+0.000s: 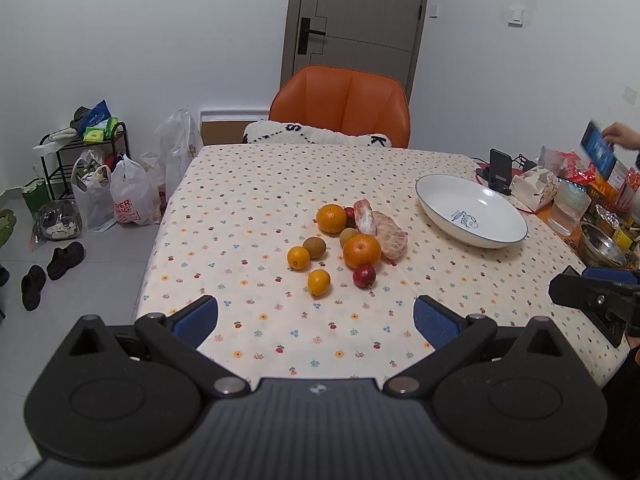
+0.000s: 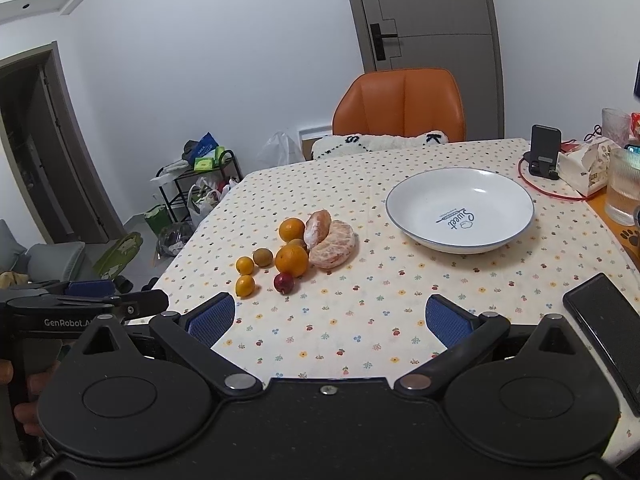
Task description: Organize fruits
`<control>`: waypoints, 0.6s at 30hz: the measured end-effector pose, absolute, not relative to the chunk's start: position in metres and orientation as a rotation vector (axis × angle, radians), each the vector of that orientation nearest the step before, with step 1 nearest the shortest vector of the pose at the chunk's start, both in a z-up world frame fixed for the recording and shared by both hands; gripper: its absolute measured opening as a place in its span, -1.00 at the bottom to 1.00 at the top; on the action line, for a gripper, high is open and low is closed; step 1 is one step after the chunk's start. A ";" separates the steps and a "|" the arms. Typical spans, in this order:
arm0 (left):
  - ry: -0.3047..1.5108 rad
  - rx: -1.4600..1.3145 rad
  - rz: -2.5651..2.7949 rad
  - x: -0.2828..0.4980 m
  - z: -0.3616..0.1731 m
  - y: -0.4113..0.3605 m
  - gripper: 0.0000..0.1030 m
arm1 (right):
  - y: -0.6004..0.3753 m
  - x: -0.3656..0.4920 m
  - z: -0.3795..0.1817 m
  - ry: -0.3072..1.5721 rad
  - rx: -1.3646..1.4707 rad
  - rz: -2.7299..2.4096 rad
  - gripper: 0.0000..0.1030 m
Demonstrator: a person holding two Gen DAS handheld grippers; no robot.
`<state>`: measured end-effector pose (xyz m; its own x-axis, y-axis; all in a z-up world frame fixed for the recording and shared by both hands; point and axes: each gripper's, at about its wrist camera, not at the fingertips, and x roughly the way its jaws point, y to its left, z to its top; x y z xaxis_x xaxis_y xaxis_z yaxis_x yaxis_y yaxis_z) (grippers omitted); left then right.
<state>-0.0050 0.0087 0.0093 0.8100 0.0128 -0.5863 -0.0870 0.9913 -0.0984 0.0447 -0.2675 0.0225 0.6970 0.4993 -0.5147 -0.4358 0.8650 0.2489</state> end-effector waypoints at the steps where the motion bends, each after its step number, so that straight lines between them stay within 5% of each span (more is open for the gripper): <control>1: 0.625 -0.123 0.055 -0.005 0.009 0.009 1.00 | -0.267 0.045 0.022 0.607 0.110 0.522 1.00; 18: 0.639 -0.122 0.062 -0.002 0.000 0.009 1.00 | -0.260 0.050 0.015 0.630 0.104 0.536 1.00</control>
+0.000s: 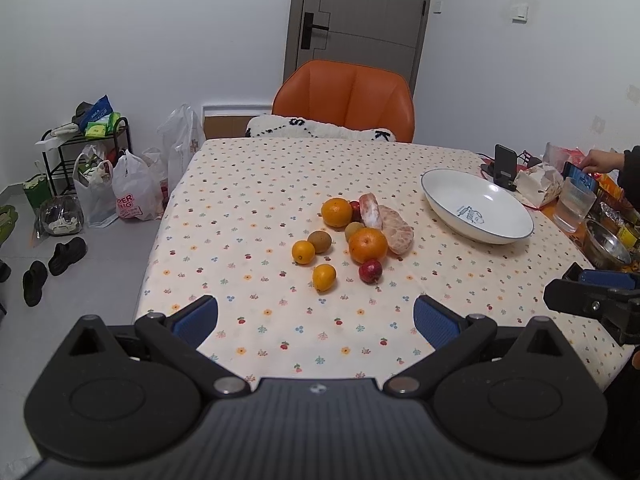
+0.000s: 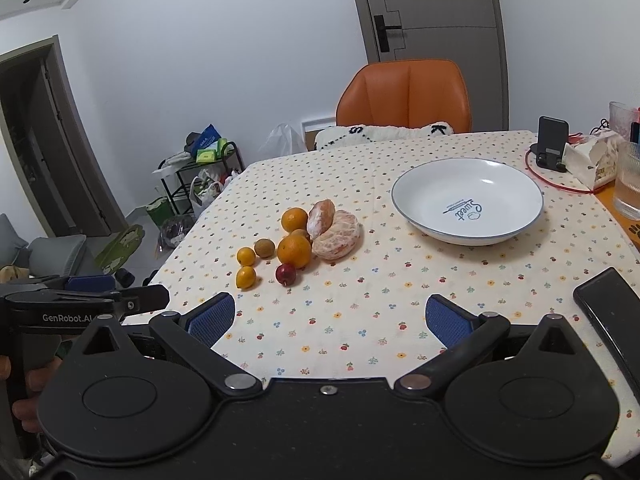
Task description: Organize fruits
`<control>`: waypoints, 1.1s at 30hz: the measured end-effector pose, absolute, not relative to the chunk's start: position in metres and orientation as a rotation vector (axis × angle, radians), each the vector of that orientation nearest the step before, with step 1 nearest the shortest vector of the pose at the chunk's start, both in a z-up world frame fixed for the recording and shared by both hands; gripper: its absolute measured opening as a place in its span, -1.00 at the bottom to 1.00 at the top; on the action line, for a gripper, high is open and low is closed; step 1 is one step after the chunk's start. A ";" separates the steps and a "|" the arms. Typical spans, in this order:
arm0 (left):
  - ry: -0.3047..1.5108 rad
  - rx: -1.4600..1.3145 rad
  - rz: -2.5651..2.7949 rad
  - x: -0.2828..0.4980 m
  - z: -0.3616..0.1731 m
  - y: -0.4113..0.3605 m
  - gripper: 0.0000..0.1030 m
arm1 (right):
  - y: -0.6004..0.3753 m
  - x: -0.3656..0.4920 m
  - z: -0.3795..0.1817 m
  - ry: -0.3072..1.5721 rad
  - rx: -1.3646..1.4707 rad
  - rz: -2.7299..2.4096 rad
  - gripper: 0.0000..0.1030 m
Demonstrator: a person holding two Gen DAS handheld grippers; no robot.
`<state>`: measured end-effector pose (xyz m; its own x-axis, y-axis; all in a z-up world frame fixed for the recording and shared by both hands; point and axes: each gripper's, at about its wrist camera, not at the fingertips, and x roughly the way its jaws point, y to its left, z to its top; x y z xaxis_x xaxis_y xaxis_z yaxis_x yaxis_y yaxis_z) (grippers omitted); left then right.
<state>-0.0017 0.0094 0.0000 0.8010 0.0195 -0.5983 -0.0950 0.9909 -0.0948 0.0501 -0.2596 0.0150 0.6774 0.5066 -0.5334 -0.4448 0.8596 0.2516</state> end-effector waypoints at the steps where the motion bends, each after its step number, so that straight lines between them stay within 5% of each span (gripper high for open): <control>1: 0.641 -0.123 0.063 -0.002 0.000 0.010 1.00 | -0.259 0.050 0.015 0.632 0.103 0.537 1.00; 33: 0.640 -0.125 0.083 0.014 -0.002 0.012 1.00 | -0.255 0.077 0.008 0.635 0.091 0.551 1.00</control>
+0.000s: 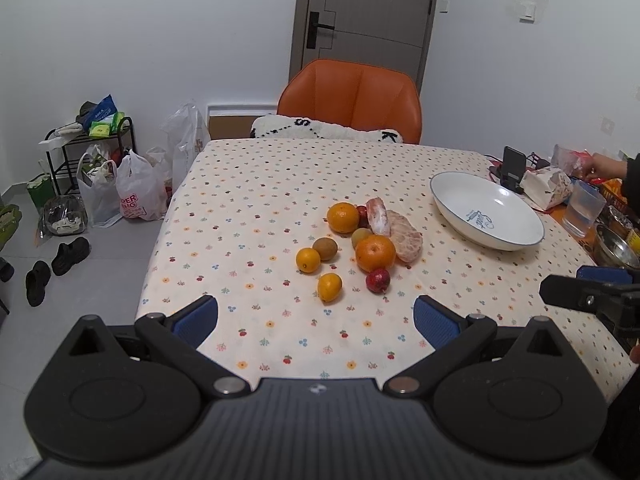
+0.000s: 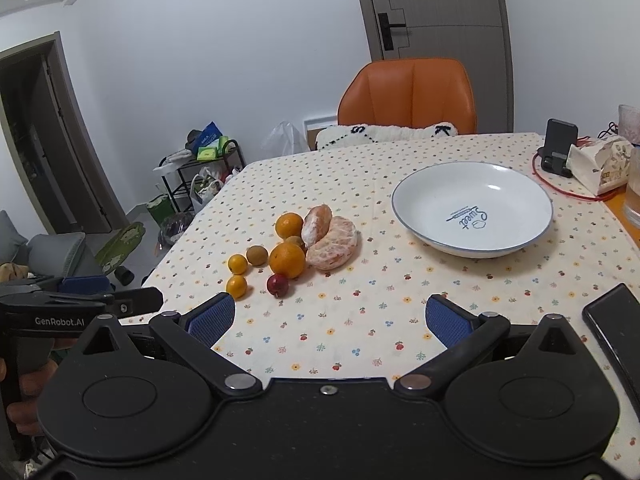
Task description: Organize fruits
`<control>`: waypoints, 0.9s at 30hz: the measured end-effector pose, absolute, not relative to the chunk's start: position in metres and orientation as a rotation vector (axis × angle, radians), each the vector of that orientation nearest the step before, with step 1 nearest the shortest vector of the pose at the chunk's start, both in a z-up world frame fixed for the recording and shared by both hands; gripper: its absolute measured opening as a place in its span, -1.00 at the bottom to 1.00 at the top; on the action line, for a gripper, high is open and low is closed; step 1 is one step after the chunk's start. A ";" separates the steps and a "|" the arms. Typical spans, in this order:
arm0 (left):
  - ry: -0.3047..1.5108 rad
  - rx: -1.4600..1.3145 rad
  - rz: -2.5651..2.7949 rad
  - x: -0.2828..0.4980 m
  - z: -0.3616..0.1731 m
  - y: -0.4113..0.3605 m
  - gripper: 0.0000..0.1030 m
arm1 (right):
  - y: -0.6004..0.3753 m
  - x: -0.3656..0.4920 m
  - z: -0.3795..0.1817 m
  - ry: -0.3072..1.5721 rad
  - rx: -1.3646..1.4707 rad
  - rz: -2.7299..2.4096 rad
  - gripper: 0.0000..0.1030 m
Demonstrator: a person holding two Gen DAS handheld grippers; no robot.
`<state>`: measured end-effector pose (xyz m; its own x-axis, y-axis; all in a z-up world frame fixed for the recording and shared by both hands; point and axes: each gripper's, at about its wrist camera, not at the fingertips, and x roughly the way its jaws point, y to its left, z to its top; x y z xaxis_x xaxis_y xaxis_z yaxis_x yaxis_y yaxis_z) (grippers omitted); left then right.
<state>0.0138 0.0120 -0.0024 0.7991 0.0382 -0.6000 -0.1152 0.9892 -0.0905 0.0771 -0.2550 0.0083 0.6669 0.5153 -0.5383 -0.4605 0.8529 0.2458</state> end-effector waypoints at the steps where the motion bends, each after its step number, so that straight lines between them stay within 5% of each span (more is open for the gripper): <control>1: 0.639 -0.128 0.085 0.015 -0.003 0.013 1.00 | -0.254 0.079 0.006 0.637 0.092 0.555 1.00; 15: 0.597 -0.139 0.063 0.043 -0.021 0.010 0.92 | -0.253 0.112 -0.018 0.663 0.142 0.587 1.00; 27: 0.645 -0.171 0.061 0.069 -0.045 0.011 0.40 | -0.248 0.139 -0.036 0.694 0.180 0.622 1.00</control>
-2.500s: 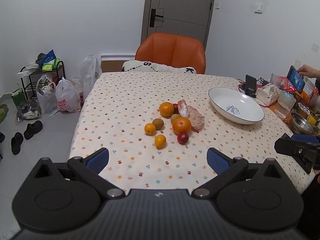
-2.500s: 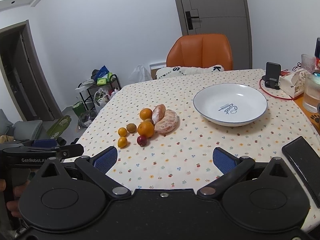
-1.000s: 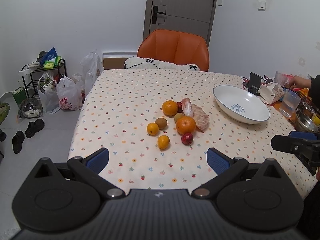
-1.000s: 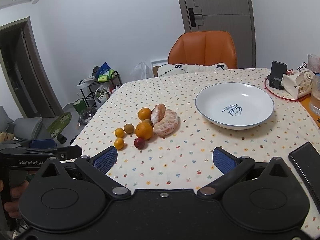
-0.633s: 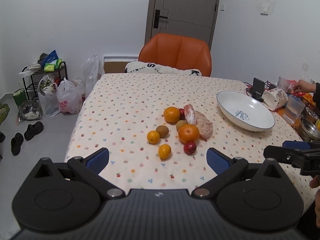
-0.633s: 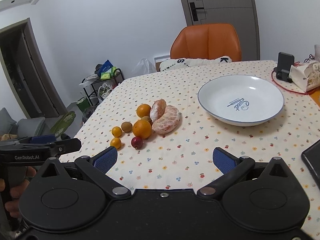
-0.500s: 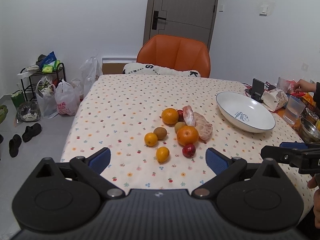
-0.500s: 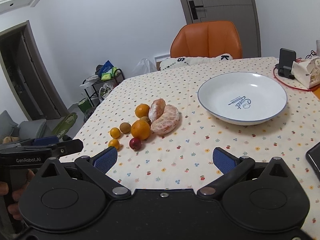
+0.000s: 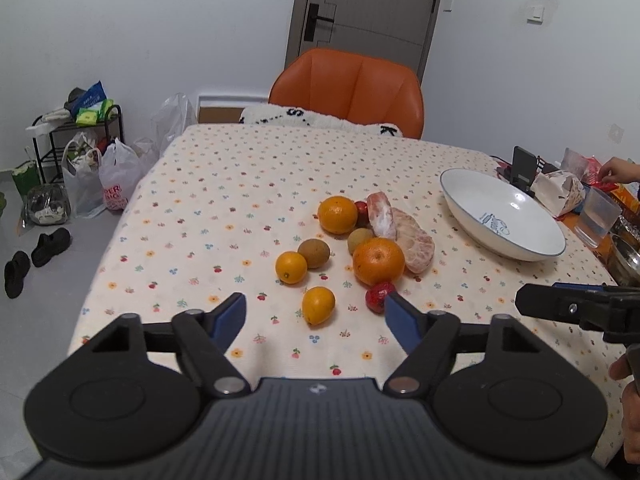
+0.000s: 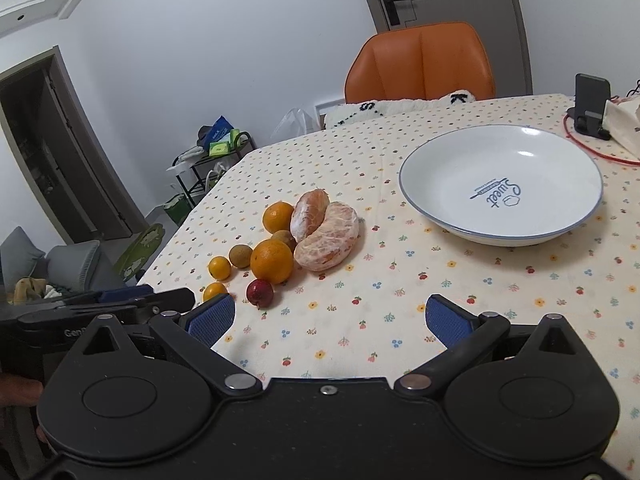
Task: Organize fruits
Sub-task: 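Grasp the peeled orange segment with the right gripper while the left gripper grasps a kumquat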
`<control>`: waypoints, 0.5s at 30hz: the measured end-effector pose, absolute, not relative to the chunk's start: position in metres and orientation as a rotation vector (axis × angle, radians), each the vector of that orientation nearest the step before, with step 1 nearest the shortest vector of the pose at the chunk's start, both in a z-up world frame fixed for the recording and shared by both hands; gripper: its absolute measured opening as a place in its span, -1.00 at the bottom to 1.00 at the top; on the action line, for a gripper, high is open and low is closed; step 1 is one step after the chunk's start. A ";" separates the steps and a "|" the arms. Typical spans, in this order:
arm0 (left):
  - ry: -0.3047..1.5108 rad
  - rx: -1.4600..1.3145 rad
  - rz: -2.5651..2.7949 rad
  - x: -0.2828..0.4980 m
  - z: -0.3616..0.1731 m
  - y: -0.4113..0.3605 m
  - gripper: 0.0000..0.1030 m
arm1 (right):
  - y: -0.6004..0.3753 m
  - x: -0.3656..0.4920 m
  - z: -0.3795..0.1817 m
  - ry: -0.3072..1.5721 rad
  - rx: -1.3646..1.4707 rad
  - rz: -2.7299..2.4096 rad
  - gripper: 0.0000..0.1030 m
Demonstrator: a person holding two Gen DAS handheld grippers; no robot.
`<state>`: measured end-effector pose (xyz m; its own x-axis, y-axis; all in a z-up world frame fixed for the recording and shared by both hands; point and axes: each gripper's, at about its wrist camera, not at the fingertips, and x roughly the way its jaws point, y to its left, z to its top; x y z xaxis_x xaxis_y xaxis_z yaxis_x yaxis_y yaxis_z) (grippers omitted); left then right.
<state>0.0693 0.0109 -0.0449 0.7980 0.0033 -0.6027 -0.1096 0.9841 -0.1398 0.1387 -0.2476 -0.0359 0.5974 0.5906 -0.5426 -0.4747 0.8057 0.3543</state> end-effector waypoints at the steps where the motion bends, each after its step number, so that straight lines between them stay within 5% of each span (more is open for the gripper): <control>1: 0.649 -0.175 0.060 0.071 -0.047 0.011 0.34 | -0.247 0.141 -0.037 0.696 0.185 0.627 1.00; 9: 0.666 -0.194 0.062 0.084 -0.057 0.010 0.09 | -0.243 0.155 -0.044 0.701 0.198 0.656 0.97; 15: 0.685 -0.208 0.061 0.094 -0.066 0.011 -0.09 | -0.235 0.167 -0.049 0.709 0.200 0.677 0.71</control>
